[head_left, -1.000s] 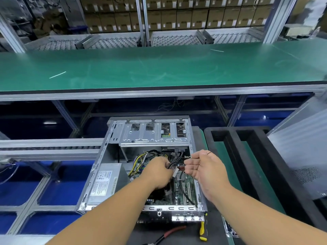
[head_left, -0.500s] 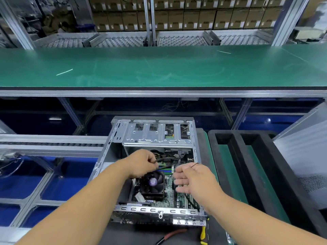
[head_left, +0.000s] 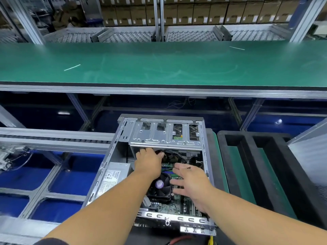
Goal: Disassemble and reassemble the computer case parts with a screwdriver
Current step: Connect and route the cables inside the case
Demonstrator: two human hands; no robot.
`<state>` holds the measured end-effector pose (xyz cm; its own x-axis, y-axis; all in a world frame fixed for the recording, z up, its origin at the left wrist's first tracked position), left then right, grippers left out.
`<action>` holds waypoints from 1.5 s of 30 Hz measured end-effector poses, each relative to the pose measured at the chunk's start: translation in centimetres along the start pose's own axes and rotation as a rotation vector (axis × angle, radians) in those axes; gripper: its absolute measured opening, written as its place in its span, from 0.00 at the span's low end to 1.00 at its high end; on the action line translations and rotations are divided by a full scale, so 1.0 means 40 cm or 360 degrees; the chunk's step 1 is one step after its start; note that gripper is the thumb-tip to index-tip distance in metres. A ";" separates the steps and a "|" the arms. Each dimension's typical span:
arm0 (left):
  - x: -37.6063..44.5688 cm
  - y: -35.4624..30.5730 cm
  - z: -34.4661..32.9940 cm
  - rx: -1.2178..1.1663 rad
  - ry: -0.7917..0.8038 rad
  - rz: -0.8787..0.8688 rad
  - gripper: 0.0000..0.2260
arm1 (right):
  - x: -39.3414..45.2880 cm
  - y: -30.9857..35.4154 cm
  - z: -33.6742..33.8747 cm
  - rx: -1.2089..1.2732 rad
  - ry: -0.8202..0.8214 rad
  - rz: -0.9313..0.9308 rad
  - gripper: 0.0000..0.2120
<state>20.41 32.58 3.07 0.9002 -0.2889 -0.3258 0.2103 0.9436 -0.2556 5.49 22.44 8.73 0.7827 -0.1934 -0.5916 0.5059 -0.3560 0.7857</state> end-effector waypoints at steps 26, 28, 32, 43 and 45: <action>0.041 0.026 0.059 -0.0160 0.0460 -0.0005 0.07 | 0.031 -0.013 0.008 0.0016 -0.0018 0.0053 0.13; 0.046 0.024 0.059 -0.0115 0.0442 0.0009 0.12 | 0.032 -0.012 0.008 0.0006 -0.0018 0.0065 0.14; 0.045 0.022 0.051 -0.0283 0.0458 0.0072 0.16 | 0.033 -0.012 0.010 -0.0006 -0.0020 0.0060 0.15; 0.046 -0.001 0.133 0.0255 0.0879 -0.0084 0.20 | 0.038 -0.009 0.003 0.0115 -0.0050 0.0052 0.17; 0.035 -0.014 0.127 0.0476 0.0889 -0.0151 0.17 | 0.041 -0.011 0.003 0.0103 -0.0053 0.0050 0.16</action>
<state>23.48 32.45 7.41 0.5552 -0.3376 -0.7602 0.4491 0.8909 -0.0676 6.52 22.16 7.37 0.7848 -0.2351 -0.5735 0.4561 -0.4074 0.7912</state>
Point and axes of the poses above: each hand's wrist, its own x-axis towards the middle knuckle, its own z-axis out of the back of the hand, y = z × x, the point moved 1 cm from there along x, towards the middle knuckle, and after that the axes turned 7 degrees about y, right-handed, at the moved point
